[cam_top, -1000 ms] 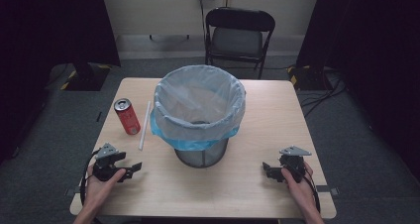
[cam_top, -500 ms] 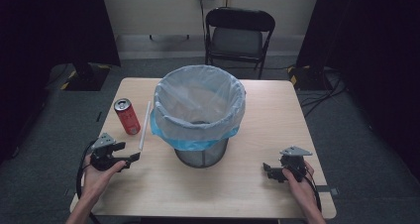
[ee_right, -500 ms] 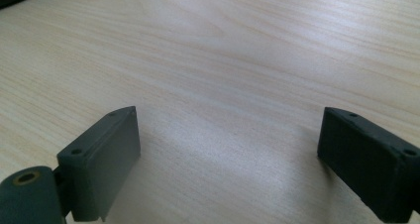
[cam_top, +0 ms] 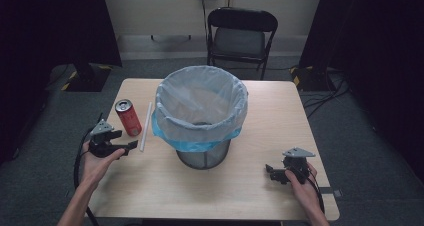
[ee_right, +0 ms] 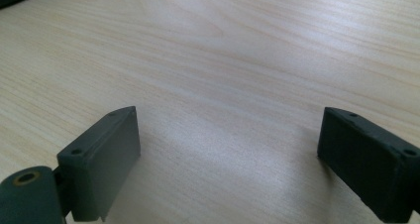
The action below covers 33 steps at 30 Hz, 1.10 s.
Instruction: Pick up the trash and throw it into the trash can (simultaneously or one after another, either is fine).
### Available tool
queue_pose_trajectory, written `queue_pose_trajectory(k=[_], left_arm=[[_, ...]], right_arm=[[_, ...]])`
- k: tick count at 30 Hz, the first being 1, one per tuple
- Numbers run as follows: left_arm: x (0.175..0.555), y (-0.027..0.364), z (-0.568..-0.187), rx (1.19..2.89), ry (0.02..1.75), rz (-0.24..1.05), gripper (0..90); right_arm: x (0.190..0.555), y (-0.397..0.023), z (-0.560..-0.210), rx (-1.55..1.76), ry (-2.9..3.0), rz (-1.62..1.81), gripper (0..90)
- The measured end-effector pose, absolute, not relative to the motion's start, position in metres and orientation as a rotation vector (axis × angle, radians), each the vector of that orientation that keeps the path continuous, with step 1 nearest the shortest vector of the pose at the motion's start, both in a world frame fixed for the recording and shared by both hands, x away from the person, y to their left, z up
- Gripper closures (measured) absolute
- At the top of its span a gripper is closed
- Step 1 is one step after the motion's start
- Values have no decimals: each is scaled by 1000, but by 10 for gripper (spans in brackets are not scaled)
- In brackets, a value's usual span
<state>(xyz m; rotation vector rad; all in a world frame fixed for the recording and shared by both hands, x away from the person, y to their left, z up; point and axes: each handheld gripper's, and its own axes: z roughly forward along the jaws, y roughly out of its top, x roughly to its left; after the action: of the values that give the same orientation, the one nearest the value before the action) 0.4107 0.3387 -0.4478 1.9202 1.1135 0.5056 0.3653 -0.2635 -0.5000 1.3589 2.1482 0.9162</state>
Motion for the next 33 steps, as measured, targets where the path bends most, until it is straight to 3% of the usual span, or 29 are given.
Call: queue_pose_trajectory(k=[21,33], left_arm=[[459,355,-439,1915,1162,511,157],[481,347,-464,1923,1162,488,161]], right_arm=[[365,-263,-500,1359,2149,916,86],[365,-263,-500,1362,2147,915,86]])
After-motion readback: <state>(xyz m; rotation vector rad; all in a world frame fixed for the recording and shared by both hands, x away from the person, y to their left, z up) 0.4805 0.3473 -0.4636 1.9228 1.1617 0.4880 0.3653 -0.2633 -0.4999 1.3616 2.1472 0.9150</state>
